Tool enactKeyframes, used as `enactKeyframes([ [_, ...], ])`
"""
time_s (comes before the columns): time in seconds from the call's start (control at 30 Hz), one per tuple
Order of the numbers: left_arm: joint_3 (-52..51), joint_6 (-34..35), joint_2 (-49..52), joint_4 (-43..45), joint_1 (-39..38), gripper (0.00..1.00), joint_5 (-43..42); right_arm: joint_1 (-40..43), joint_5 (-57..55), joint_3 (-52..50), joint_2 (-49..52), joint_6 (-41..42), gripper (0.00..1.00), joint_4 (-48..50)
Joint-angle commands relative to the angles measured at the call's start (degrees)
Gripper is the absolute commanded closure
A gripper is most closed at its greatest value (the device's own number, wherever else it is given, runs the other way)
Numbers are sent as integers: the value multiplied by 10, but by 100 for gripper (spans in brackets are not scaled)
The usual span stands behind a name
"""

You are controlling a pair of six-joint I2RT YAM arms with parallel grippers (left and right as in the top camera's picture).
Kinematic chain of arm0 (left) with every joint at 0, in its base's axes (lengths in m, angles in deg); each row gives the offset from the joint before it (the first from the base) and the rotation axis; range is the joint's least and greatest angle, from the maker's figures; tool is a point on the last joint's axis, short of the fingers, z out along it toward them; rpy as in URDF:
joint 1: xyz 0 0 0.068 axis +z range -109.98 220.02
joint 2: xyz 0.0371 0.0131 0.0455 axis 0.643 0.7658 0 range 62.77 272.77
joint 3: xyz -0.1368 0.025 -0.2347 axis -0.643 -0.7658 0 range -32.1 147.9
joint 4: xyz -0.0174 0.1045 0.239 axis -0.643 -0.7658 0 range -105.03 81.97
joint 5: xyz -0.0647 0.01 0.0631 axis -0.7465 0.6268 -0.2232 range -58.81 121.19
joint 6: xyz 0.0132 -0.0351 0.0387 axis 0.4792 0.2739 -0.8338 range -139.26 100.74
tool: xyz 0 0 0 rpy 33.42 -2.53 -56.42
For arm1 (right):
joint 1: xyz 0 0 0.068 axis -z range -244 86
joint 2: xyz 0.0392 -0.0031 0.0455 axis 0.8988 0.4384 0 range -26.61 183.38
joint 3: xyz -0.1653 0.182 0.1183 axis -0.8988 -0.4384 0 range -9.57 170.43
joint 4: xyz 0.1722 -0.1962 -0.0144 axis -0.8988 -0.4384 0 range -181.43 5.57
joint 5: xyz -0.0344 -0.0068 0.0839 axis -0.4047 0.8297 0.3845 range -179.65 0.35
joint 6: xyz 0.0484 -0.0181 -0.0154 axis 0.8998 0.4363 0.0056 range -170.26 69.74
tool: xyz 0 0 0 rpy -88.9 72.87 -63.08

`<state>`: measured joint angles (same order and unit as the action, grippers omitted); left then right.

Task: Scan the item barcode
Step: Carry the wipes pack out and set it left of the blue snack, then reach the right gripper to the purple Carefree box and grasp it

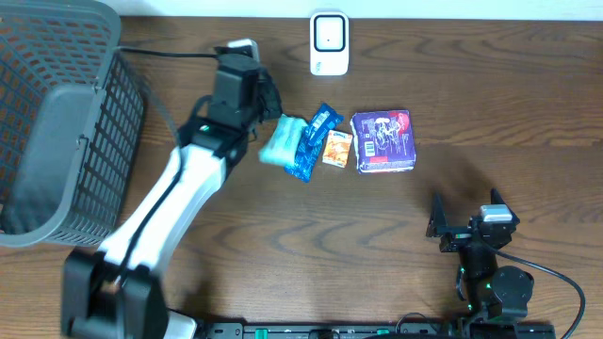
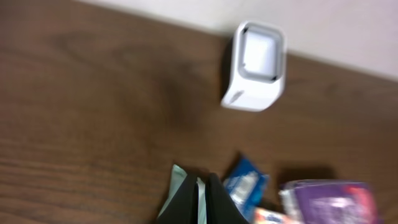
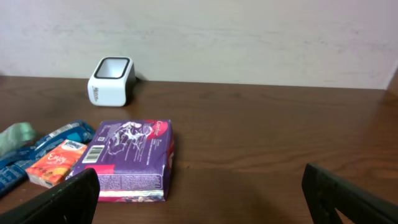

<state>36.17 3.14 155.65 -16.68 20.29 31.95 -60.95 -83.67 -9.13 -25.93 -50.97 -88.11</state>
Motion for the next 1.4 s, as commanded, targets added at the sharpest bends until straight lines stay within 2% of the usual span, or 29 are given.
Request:
enactKeyframes([
  [0.0, 7, -10, 51, 5, -1, 92, 30, 3, 3, -1, -3, -9, 1, -2],
  [0.07, 7, -20, 56, 3, -1, 92, 30, 3, 3, -1, -3, -9, 1, -2],
  [0.1, 7, -31, 53, 4, -1, 87, 30, 3, 3, -1, -3, -9, 1, -2],
  [0.17, 8, -49, 39, 3, -1, 68, 30, 3, 3, -1, -3, -9, 1, -2],
  [0.27, 8, -75, -2, -16, -1, 50, 30, 3, 3, -1, -3, -9, 1, -2],
  [0.4, 8, -97, -70, -89, -1, 45, 30, 3, 4, -1, -3, -9, 1, -2],
  [0.47, 8, -97, -97, -145, 0, 37, 30, 3, 3, -1, -3, -9, 1, -2],
  [0.5, 8, -97, -106, -168, 0, 30, 30, 3, 3, -1, -3, -9, 1, -2],
  [0.57, 7, -97, -121, -227, 5, 2, 35, 3, 3, -1, -3, -9, 1, -2],
  [0.63, 7, -96, -124, -269, 13, 2, 38, 3, 3, -1, -3, -9, 1, -2],
  [0.77, 7, -37, -120, -337, 42, 2, 38, 3, 4, -1, -3, -9, 1, -2],
  [0.9, 7, -32, -120, -376, 60, 2, 38, 3, 3, -1, -3, -9, 1, -2],
  [1.27, 7, -32, -120, -380, 63, 2, 38, 3, 4, -1, -3, -8, 1, -2],
  [1.37, 7, -32, -120, -380, 63, 2, 38, 3, 19, -1, -3, 21, 1, 8],
])
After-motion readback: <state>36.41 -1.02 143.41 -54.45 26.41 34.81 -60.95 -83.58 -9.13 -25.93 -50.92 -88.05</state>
